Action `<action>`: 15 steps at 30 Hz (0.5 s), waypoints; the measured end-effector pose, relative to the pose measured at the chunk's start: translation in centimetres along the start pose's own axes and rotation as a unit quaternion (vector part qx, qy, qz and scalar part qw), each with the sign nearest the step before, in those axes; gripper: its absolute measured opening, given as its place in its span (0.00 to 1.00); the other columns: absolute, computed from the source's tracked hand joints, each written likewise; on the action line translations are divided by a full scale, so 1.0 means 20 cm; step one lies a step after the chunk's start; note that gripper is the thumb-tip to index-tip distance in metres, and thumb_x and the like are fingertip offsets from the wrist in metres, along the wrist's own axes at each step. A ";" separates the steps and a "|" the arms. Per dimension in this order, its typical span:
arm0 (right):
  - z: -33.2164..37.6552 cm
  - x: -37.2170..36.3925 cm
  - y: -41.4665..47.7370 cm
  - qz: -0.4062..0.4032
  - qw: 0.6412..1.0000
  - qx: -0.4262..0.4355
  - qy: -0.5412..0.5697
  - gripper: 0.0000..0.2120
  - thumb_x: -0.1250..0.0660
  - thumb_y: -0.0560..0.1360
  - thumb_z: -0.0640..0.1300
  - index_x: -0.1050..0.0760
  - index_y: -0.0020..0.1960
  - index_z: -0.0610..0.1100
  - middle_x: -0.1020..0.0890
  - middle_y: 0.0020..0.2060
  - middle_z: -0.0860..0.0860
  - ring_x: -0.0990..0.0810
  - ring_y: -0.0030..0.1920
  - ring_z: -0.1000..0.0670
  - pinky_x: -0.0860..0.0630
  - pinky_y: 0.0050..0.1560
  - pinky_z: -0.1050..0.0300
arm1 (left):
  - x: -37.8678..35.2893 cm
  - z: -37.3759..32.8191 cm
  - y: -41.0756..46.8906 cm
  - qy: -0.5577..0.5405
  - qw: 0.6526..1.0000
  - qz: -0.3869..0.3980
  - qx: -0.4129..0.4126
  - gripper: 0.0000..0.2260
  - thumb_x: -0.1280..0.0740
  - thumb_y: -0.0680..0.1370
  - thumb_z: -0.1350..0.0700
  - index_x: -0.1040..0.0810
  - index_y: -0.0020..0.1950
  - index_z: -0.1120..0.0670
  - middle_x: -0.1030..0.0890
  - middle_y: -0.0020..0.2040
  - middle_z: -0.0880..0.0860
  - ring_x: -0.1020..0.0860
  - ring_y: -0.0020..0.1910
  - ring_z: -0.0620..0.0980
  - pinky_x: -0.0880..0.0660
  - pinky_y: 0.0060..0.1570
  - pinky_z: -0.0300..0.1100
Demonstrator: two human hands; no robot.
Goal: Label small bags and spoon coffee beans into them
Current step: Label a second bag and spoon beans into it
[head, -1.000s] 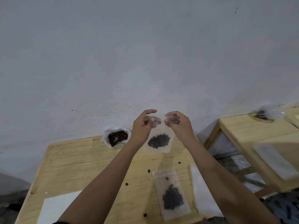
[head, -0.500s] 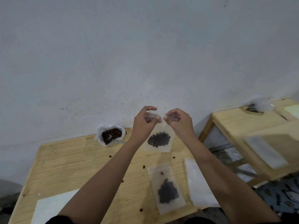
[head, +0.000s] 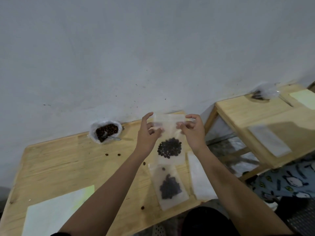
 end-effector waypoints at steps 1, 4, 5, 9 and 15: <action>-0.06 0.02 -0.01 -0.013 1.000 -0.010 -0.015 0.15 0.30 0.72 0.36 0.32 0.46 0.53 0.19 0.39 0.43 0.18 0.41 0.46 0.23 0.43 0.52 | -0.01 0.08 -0.03 0.004 1.000 0.005 0.019 0.25 0.32 0.75 0.63 0.36 0.68 0.48 0.23 0.48 0.55 0.20 0.41 0.50 0.21 0.43 0.43; -0.24 0.08 -0.05 -0.029 0.996 -0.038 -0.080 0.14 0.29 0.72 0.39 0.30 0.44 0.54 0.20 0.38 0.46 0.18 0.43 0.45 0.20 0.47 0.46 | -0.03 0.31 -0.13 0.020 0.997 0.014 0.075 0.25 0.31 0.75 0.63 0.36 0.67 0.46 0.24 0.52 0.60 0.20 0.41 0.52 0.20 0.40 0.41; -0.29 0.09 -0.07 -0.032 0.993 -0.043 -0.103 0.14 0.28 0.71 0.39 0.30 0.44 0.55 0.20 0.37 0.47 0.18 0.42 0.45 0.20 0.47 0.44 | -0.04 0.37 -0.17 0.021 0.995 0.018 0.097 0.26 0.31 0.75 0.63 0.36 0.67 0.46 0.24 0.51 0.59 0.20 0.40 0.52 0.20 0.40 0.43; -0.47 0.10 -0.13 -0.020 0.984 -0.052 -0.172 0.12 0.27 0.71 0.39 0.28 0.43 0.52 0.21 0.36 0.48 0.20 0.39 0.46 0.20 0.44 0.48 | -0.05 0.60 -0.29 0.033 0.983 0.024 0.182 0.29 0.29 0.73 0.62 0.39 0.70 0.51 0.26 0.48 0.54 0.21 0.39 0.52 0.21 0.39 0.47; -0.63 0.01 -0.17 0.034 0.966 -0.057 -0.252 0.11 0.27 0.70 0.40 0.23 0.52 0.41 0.19 0.38 0.47 0.23 0.36 0.57 0.29 0.38 0.78 | 0.02 0.77 -0.39 0.089 0.970 0.004 0.225 0.32 0.28 0.71 0.65 0.39 0.70 0.53 0.27 0.48 0.54 0.22 0.39 0.50 0.23 0.40 0.43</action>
Point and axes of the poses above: each hand's wrist, its own y-axis towards the middle knuckle, its own x-axis out of the back of the hand, z = x × y, the point moved 10 cm from there along y, towards the middle knuckle
